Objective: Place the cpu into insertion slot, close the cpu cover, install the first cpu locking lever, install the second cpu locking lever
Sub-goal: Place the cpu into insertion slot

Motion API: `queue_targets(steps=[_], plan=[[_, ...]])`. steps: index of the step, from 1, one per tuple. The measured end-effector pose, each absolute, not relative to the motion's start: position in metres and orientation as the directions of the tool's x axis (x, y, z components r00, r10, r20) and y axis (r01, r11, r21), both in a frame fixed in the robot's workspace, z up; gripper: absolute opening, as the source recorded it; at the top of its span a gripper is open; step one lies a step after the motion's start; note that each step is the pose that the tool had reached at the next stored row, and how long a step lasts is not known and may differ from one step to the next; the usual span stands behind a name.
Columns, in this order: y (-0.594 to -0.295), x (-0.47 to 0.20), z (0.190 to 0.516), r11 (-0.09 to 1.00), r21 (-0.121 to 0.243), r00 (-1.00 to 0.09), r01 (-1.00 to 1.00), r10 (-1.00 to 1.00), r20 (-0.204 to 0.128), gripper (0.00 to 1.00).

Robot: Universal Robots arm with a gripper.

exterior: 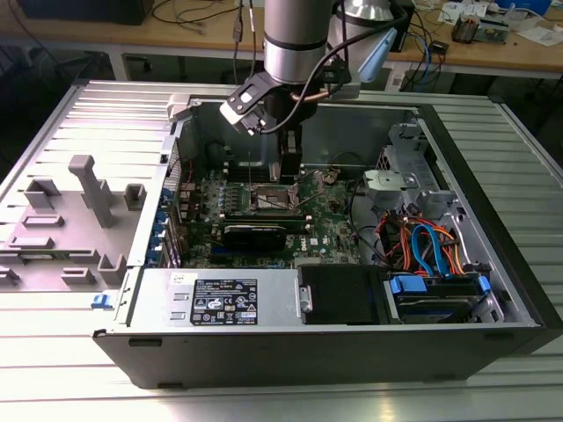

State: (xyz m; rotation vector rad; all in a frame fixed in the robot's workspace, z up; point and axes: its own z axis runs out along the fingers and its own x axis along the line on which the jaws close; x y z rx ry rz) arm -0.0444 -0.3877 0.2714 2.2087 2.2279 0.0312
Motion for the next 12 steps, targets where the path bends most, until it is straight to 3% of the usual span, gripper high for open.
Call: queue_targets(steps=[12], plan=[[-0.3864,-0.0448,0.268,0.027,0.02,-0.027,0.999,1.0,0.01,0.54]])
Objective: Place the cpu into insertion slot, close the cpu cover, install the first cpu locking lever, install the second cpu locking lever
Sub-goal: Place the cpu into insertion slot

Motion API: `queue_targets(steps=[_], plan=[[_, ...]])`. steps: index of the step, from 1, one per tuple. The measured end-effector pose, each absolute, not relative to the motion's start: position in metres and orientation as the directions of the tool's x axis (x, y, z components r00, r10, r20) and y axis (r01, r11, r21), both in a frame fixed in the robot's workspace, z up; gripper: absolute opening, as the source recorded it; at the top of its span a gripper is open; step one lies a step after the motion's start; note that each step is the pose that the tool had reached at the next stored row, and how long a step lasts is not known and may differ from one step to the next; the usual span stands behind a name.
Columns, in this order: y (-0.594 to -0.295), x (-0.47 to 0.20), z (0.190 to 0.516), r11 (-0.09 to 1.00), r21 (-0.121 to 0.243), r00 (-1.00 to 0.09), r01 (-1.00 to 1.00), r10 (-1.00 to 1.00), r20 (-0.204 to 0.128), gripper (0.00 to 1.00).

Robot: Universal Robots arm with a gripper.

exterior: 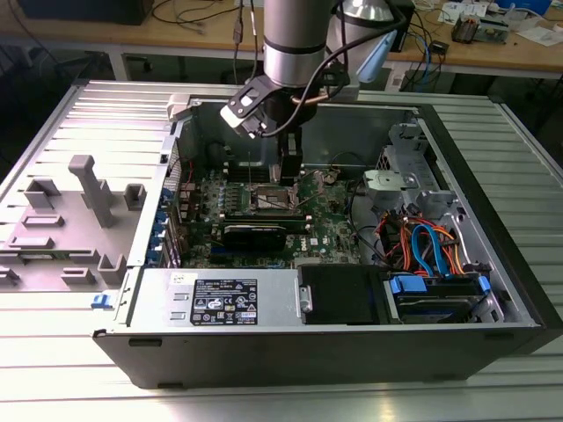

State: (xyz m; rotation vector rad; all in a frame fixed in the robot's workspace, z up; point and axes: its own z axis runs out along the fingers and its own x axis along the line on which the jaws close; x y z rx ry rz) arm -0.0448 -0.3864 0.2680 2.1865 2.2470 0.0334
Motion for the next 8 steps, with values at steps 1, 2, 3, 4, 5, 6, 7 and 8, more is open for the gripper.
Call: queue_targets(steps=[1,2,3,4,5,6,7,8], plan=[[-0.3861,-0.0449,0.267,0.027,0.02,-0.028,0.999,1.0,0.01,0.54],[-0.3859,-0.0455,0.2662,0.027,0.02,-0.028,0.999,1.0,0.01,0.54],[-0.3858,-0.0461,0.2654,0.027,0.02,-0.027,0.999,1.0,0.01,0.54],[-0.3856,-0.0464,0.2648,0.027,0.02,-0.028,0.999,1.0,0.01,0.54],[-0.3853,-0.0466,0.2643,0.027,0.02,-0.028,0.999,1.0,0.01,0.54],[-0.3849,-0.0468,0.2624,0.027,0.02,-0.028,0.999,1.0,0.01,0.54],[-0.3847,-0.0472,0.2608,0.027,0.02,-0.027,0.999,1.0,0.01,0.54],[-0.3845,-0.0475,0.2594,0.027,0.02,-0.027,0.999,1.0,0.01,0.54]])
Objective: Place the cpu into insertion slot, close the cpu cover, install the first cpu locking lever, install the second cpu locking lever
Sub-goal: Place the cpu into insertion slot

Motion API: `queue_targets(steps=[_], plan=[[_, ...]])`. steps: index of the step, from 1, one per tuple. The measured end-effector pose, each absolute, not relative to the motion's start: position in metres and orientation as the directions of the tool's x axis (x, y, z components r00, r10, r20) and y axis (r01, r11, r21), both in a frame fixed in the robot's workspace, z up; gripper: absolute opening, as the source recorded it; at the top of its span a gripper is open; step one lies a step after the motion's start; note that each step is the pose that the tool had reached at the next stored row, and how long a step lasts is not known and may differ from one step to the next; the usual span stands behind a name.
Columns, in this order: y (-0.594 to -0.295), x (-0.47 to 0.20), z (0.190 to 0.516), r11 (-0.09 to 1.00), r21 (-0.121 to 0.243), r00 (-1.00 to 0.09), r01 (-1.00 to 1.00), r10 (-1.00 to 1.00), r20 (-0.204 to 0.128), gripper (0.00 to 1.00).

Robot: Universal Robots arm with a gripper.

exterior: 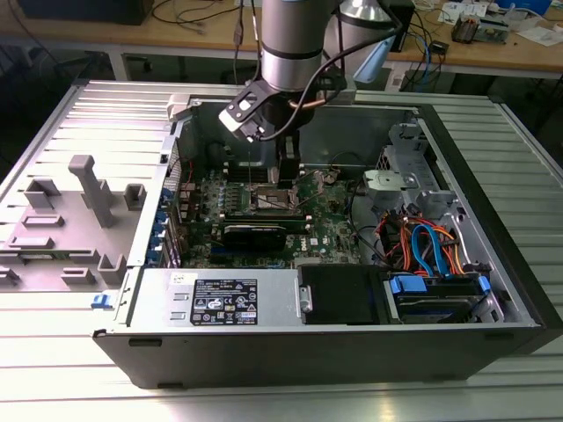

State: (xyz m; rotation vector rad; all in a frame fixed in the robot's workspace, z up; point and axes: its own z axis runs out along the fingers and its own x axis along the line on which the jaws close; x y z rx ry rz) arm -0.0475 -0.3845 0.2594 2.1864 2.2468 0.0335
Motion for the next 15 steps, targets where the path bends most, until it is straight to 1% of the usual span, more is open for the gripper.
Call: queue_targets(steps=[15], plan=[[-0.38,-0.055,0.236,0.024,0.02,-0.024,1.0,1.0,0.01,0.54]])
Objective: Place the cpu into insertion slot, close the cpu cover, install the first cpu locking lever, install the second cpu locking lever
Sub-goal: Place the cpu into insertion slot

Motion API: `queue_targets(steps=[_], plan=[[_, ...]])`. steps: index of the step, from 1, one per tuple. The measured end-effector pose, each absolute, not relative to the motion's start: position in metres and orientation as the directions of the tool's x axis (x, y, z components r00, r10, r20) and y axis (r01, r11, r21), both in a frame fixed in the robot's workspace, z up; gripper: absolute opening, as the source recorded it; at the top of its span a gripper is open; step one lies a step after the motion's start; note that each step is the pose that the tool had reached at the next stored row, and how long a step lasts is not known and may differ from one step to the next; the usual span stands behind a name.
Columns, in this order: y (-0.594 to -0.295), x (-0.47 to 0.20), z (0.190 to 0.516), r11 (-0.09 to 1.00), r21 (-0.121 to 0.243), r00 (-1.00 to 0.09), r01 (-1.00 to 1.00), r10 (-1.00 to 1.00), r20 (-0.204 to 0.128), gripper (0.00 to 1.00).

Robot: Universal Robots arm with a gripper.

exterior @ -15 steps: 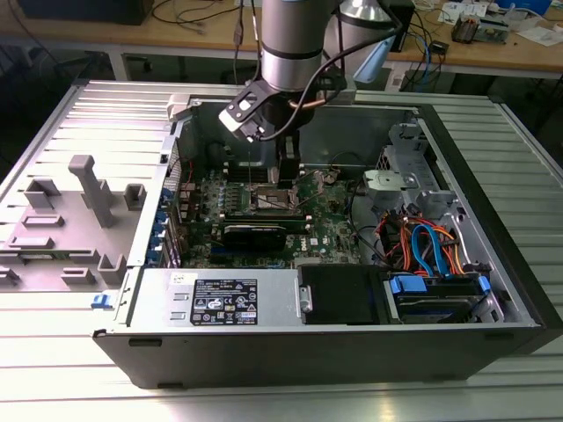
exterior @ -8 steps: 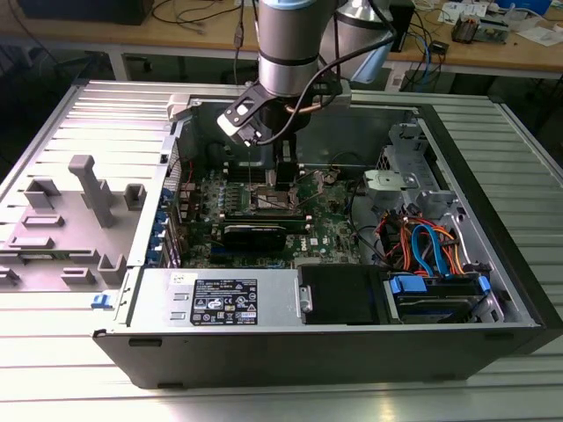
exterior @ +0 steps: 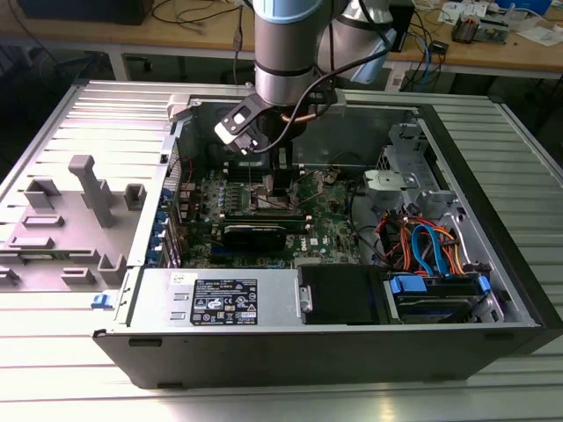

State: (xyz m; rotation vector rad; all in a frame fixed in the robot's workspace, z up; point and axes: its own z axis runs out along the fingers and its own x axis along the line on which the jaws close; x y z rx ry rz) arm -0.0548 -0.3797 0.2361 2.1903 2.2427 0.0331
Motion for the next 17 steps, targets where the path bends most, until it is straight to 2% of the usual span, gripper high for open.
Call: queue_targets(steps=[17], plan=[[-0.3801,-0.057,0.2309,0.022,0.02,-0.023,1.0,1.0,0.01,0.54]])
